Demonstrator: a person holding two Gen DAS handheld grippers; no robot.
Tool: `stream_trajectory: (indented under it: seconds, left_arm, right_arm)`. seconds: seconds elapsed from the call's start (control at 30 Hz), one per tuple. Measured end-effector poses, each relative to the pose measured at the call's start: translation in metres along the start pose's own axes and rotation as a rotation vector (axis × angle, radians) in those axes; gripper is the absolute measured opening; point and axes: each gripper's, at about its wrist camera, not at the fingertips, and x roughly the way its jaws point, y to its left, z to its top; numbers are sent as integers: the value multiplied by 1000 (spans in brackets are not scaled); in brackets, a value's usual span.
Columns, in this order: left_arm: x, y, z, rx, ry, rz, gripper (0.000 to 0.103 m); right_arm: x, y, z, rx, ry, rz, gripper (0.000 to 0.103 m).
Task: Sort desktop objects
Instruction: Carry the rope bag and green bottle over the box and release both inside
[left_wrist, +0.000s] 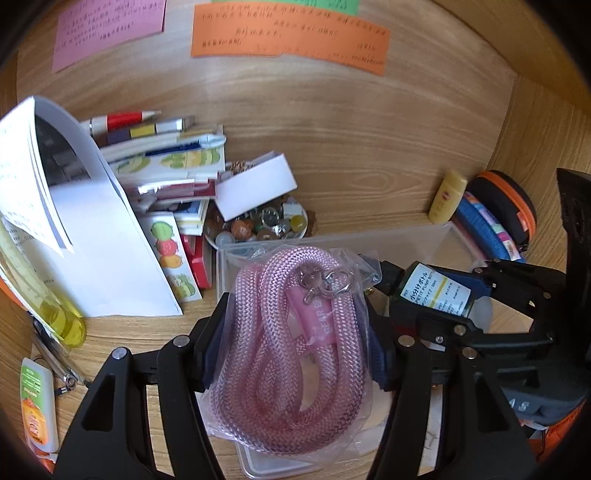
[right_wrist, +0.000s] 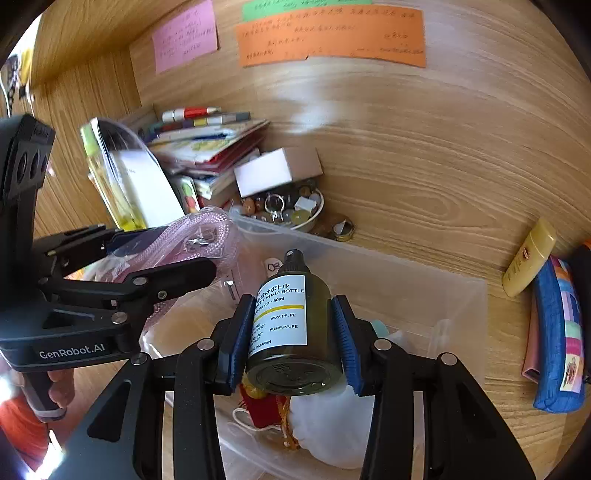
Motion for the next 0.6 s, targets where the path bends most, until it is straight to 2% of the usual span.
stream_trajectory:
  seconds: [0.4, 0.6]
  left_arm:
    - [2, -3, -1, 20, 7, 23, 64]
    - [-10, -4, 4, 16, -24, 18, 69]
  right_arm:
    - [14, 8, -4, -70, 16, -77, 39]
    - [5, 13, -1, -95, -10, -106, 41]
